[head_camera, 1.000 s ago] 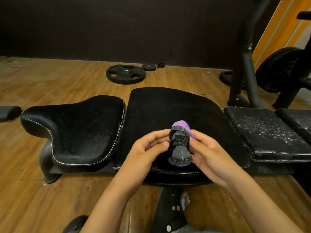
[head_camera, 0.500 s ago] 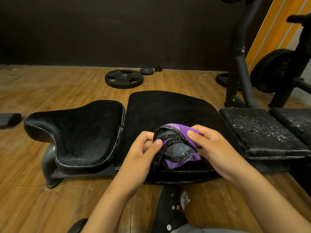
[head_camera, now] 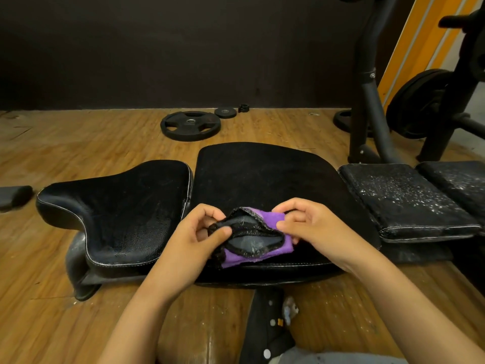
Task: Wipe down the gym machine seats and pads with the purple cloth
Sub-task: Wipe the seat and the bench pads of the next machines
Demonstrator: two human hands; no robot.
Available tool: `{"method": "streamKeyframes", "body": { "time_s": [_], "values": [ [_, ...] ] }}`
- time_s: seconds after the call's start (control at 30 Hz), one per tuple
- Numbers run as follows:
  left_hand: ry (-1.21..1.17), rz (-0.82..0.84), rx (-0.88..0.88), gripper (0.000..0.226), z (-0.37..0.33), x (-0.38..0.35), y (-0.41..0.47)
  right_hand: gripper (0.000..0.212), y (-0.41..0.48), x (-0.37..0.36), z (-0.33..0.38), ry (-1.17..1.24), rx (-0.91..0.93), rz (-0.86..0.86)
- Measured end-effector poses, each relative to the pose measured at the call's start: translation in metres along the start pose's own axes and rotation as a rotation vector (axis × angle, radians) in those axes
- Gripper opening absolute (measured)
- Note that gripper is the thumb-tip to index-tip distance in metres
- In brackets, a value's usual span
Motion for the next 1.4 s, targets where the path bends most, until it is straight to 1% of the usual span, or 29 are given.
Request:
{"method": "streamKeyframes", "body": {
  "time_s": [0.07, 0.1, 0.17, 0.23, 0.3, 0.37, 0.4, 0.47, 0.53, 0.57, 0.63, 0.73, 0.83, 0.9, 1.0, 1.07, 1.13, 1.2, 1.23, 1.33, 1.4],
  "values": [
    [0.360, -0.008, -0.063, 0.029, -0.002, 0.005, 0.000, 0.022, 0.001, 0.005, 0.000, -0.170, 0.036, -0.036],
    [0.454, 0.001, -0.088, 0.037, -0.003, 0.007, 0.000, 0.023, -0.001, 0.007, 0.000, -0.232, 0.071, -0.036],
    [0.499, 0.044, -0.091, 0.046, -0.003, 0.008, 0.001, 0.023, -0.004, 0.006, 0.000, -0.346, 0.136, 0.004],
    [0.497, 0.059, -0.079, 0.046, -0.001, 0.007, 0.004, 0.019, -0.005, 0.001, -0.003, -0.410, 0.148, 0.025],
    [0.454, 0.011, -0.074, 0.038, -0.003, 0.005, 0.010, 0.016, -0.004, -0.003, -0.002, -0.392, 0.153, -0.044],
    [0.462, -0.045, -0.057, 0.032, -0.005, 0.003, 0.015, 0.019, 0.000, -0.007, 0.002, -0.437, 0.157, -0.144],
    [0.529, -0.062, -0.058, 0.034, -0.006, 0.001, 0.017, 0.022, 0.002, -0.010, 0.005, -0.504, 0.155, -0.170],
    [0.694, -0.054, -0.045, 0.050, -0.005, -0.003, 0.021, 0.025, 0.006, -0.017, 0.013, -0.687, 0.158, -0.176],
    [0.738, -0.032, -0.005, 0.067, -0.003, -0.005, 0.022, 0.023, 0.007, -0.022, 0.021, -0.823, 0.186, -0.159],
    [0.733, -0.027, 0.006, 0.070, -0.002, -0.005, 0.022, 0.019, 0.007, -0.024, 0.024, -0.865, 0.208, -0.159],
    [0.725, -0.020, -0.001, 0.065, -0.002, -0.006, 0.021, 0.012, 0.005, -0.023, 0.026, -0.923, 0.260, -0.187],
    [0.719, -0.023, -0.098, 0.049, -0.005, -0.009, 0.019, 0.010, -0.003, -0.017, 0.024, -0.912, 0.311, -0.230],
    [0.750, -0.033, -0.227, 0.031, -0.009, -0.012, 0.013, 0.016, -0.008, -0.015, 0.016, -0.886, 0.300, -0.166],
    [0.743, -0.053, -0.278, 0.028, -0.009, -0.011, 0.009, 0.024, -0.007, -0.016, 0.015, -0.923, 0.315, -0.125],
    [0.747, -0.050, -0.338, 0.029, -0.011, -0.010, 0.008, 0.027, -0.003, -0.021, 0.024, -1.051, 0.398, -0.127],
    [0.748, -0.022, -0.345, 0.036, -0.011, -0.010, 0.009, 0.023, -0.001, -0.026, 0.027, -1.117, 0.475, -0.148],
    [0.732, -0.001, -0.309, 0.042, -0.011, -0.010, 0.010, 0.014, -0.001, -0.029, 0.026, -1.142, 0.558, -0.192],
    [0.725, 0.012, -0.289, 0.046, -0.010, -0.011, 0.008, 0.008, -0.005, -0.025, 0.023, -1.083, 0.621, -0.289],
    [0.734, 0.023, -0.302, 0.048, -0.011, -0.012, 0.006, 0.009, -0.008, -0.023, 0.020, -1.036, 0.644, -0.324],
    [0.814, 0.081, -0.401, 0.051, -0.014, -0.016, 0.000, 0.020, -0.016, -0.016, 0.007, -0.945, 0.684, -0.302],
    [0.946, 0.111, -0.504, 0.041, -0.018, -0.020, -0.005, 0.020, -0.021, -0.012, -0.001, -0.935, 0.714, -0.253]
  ]
}}
Point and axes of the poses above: each hand's wrist, its own y-axis towards the middle knuckle, its own x-axis out of the back of the hand, z = x × y, the point moved 5 cm from there along y, towards the middle knuckle, and after that the axes turned 2 degrees about y, right-handed, at the moved point
